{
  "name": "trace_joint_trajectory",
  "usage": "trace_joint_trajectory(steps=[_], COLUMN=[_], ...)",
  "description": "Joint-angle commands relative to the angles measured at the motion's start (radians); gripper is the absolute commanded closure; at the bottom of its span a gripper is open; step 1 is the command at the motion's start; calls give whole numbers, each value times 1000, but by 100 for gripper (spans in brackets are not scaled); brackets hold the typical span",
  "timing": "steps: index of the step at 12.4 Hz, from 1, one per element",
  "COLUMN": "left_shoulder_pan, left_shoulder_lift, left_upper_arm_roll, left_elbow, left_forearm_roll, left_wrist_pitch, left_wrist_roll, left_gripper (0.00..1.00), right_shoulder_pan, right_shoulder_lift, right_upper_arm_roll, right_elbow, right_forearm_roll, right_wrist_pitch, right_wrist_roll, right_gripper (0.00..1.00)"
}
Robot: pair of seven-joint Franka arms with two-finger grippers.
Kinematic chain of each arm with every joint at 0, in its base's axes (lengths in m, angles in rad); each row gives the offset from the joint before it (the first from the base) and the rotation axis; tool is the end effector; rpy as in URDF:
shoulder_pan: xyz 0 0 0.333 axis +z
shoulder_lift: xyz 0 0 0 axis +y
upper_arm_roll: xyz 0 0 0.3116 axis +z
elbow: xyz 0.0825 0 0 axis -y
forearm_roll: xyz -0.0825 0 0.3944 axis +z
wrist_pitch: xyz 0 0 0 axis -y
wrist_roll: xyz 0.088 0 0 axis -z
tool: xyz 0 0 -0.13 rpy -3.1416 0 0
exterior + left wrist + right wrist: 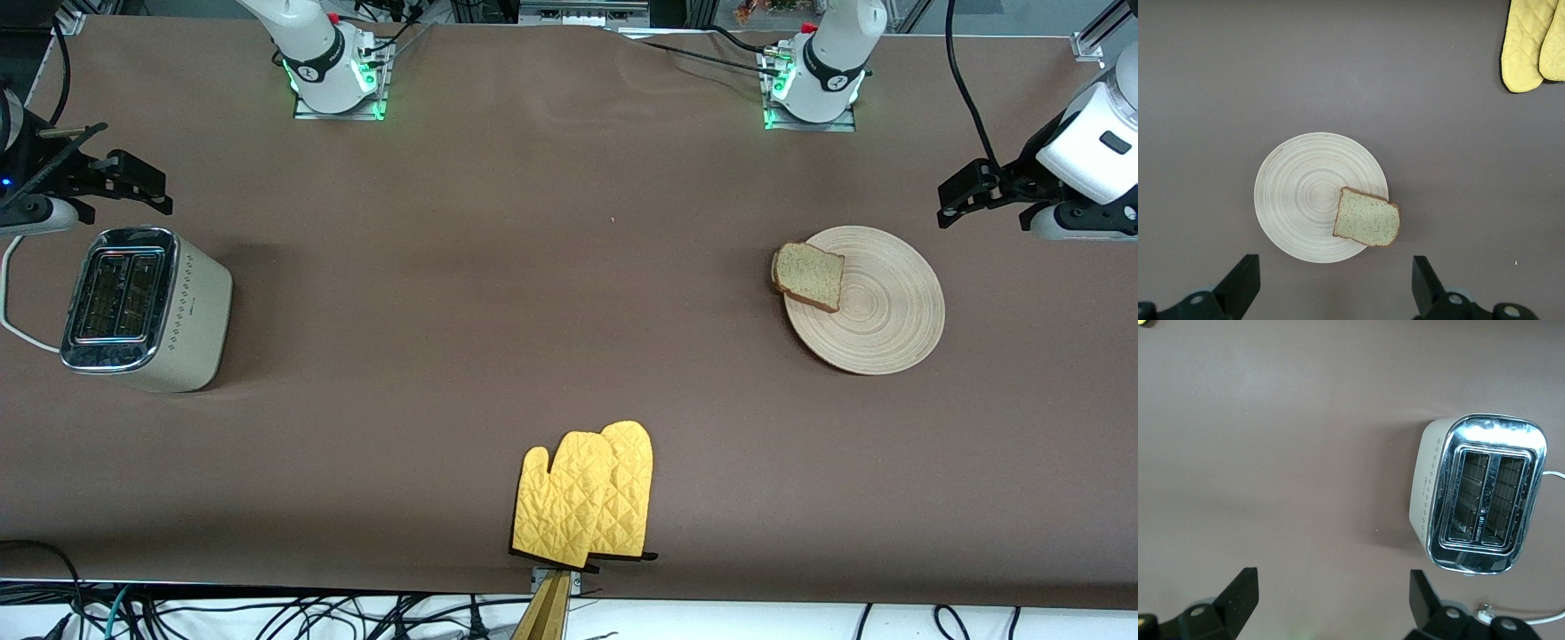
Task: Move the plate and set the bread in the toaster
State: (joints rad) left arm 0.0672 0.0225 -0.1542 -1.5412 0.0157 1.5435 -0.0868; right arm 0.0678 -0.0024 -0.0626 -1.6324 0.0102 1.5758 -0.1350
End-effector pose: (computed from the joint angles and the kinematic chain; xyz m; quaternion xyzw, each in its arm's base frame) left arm 0.5667 -0.0464 0.5964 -0.9999 0.0000 0.0094 0.0070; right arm 0.5612 0.0042 0.5692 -0.9972 -0.0699 0.0267 0.0069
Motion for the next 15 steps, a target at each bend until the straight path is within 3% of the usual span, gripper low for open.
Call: trace_joint_trajectory(steps=[1, 15], left_shoulder_pan=[0, 6], left_shoulder_lift=[-9, 1], left_upper_arm_roll=[-5, -2], left_elbow=[-7, -5], left_forearm_roll=[26, 18], left_wrist_pitch=[6, 1], left_wrist_roll=[-7, -7], left_gripper=[0, 0], right_shoulder_pan=[-5, -8], right_shoulder_lift=[-7, -7], right_upper_arm_roll=[3, 0], right_elbow=[14, 14], right_forearm_roll=[-12, -12], right_wrist_pitch=[-16, -22], right_wrist_roll=[0, -12], right_gripper=[0, 0])
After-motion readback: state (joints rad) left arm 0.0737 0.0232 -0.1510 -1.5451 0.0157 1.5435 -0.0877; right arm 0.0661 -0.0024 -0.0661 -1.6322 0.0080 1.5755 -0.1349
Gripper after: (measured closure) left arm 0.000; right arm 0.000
